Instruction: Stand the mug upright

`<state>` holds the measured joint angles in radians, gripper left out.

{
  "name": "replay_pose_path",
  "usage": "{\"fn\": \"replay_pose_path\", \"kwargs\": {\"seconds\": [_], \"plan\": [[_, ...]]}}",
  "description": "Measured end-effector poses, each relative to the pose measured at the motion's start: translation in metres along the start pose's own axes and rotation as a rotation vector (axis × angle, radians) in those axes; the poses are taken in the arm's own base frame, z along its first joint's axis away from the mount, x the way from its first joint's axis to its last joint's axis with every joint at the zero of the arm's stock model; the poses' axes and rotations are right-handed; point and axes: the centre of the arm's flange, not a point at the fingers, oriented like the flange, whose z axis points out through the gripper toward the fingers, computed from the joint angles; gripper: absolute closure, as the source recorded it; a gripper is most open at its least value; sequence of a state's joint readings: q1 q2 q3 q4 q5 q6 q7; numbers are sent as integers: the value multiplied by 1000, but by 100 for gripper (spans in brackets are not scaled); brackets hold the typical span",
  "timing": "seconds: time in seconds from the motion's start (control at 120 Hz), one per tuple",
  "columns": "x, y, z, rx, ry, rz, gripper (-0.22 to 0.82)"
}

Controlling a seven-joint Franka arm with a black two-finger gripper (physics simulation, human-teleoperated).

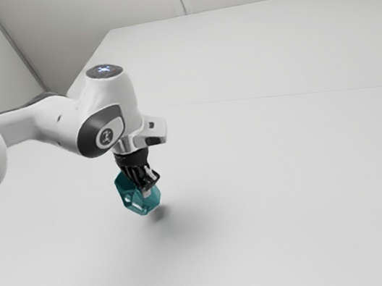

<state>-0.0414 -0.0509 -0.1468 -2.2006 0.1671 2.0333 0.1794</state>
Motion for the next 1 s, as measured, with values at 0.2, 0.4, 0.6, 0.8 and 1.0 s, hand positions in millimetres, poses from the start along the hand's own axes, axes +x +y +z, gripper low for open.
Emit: {"fn": "replay_pose_path", "kwargs": {"seconds": [0.2, 0.4, 0.6, 0.8, 1.0], "plan": [[-7, 5, 14, 11, 5, -40, 79], [-11, 3, 25, 23, 13, -85, 79], [-9, 6, 35, 26, 19, -113, 79], [-5, 6, 41, 23, 24, -137, 75], [-5, 7, 39, 15, 35, -157, 44]]}}
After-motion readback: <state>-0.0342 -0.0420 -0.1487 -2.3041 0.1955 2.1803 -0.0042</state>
